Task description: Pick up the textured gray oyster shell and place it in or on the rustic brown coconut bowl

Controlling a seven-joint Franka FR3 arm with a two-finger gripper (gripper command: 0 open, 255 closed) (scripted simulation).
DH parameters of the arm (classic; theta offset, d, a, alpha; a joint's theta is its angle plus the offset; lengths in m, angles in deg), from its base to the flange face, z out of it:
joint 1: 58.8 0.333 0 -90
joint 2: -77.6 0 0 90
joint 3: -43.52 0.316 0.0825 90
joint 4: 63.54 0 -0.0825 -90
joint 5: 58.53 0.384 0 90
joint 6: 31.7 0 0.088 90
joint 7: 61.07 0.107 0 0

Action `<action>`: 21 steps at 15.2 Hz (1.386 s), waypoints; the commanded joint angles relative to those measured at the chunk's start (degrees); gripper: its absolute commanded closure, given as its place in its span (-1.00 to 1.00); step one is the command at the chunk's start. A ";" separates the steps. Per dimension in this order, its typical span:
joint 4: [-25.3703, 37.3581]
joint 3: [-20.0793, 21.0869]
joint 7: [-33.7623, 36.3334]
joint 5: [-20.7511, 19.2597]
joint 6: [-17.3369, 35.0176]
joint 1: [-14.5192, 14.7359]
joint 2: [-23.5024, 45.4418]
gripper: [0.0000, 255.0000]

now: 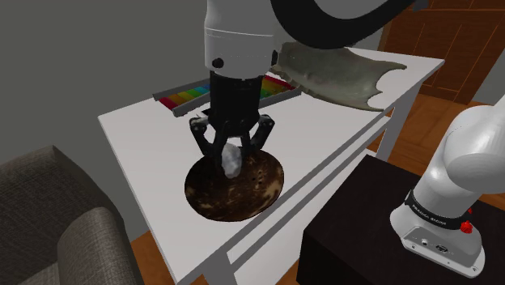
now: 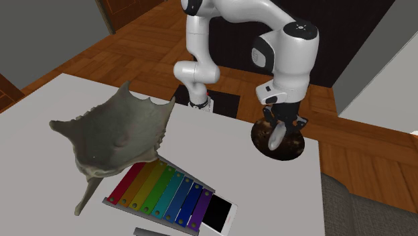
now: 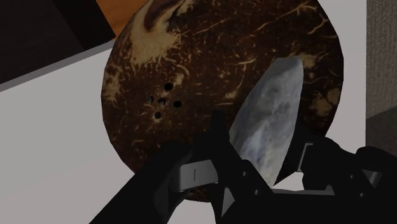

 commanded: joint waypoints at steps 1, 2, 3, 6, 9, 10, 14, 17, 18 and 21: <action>-1.91 0.34 -0.22 0.25 2.02 0.14 0.08 1.00; -1.92 0.34 -0.23 0.26 2.02 0.15 0.07 1.00; -1.91 0.34 -0.22 0.26 2.02 0.14 0.08 1.00; -1.91 0.34 -0.22 0.26 2.02 0.14 0.08 1.00; -1.91 0.34 -0.22 0.26 2.02 0.14 0.08 1.00; -1.91 0.34 -0.22 0.26 2.02 0.14 0.08 -1.00; -1.91 0.35 -0.22 0.25 2.02 0.14 0.08 -1.00; 0.67 -1.01 -0.55 0.51 -1.94 0.18 -1.31 -1.00; 2.06 -1.65 -0.65 0.55 -3.89 0.16 -1.85 -1.00; 3.21 -2.14 -0.69 0.54 -5.42 0.15 -2.21 -1.00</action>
